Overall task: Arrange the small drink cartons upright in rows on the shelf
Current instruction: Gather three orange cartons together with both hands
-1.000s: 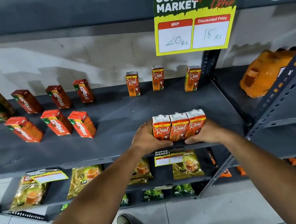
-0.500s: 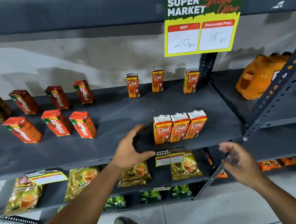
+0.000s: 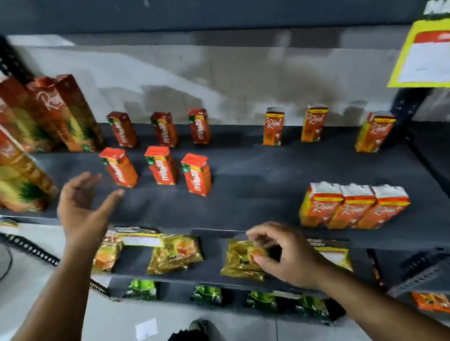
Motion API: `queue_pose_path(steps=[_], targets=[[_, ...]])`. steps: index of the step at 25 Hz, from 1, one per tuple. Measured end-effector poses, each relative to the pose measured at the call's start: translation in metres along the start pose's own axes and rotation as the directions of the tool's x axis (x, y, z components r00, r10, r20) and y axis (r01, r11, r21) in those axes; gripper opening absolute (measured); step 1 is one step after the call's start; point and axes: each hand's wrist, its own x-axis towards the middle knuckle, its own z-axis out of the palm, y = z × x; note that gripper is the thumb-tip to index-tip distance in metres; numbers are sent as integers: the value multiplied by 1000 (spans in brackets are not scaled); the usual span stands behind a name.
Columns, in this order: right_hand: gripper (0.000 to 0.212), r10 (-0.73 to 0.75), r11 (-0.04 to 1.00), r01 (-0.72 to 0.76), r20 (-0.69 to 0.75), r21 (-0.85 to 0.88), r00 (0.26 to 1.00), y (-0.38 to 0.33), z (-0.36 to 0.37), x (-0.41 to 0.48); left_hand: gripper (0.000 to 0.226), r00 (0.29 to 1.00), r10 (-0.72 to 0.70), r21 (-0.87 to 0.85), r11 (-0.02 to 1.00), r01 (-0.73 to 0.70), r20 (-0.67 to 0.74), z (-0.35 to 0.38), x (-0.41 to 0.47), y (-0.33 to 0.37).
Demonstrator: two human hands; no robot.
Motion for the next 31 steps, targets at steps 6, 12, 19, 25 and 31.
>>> queue_pose_path(steps=[6,12,19,25,31], targets=[[70,102,994,-97,-167,41,981,-29,28,96,80,962,-260,15,966,260,77,-7,82,-39],[69,386,920,-390,-237,34,891,-24,61,179,72,718,-357,429,899,90,598,-17,152,-76],[40,480,877,-474,-127,76,868,-25,58,227,50,451,-399,360,917,172,799,29,153,-84],[48,529,848,-524,-88,75,844,-25,74,238,66,463,-345,357,932,65,817,47,140,-87],[59,560,827,-560,-191,57,806,-40,102,221,62,474,-389,334,921,200,790,28,129,-80]])
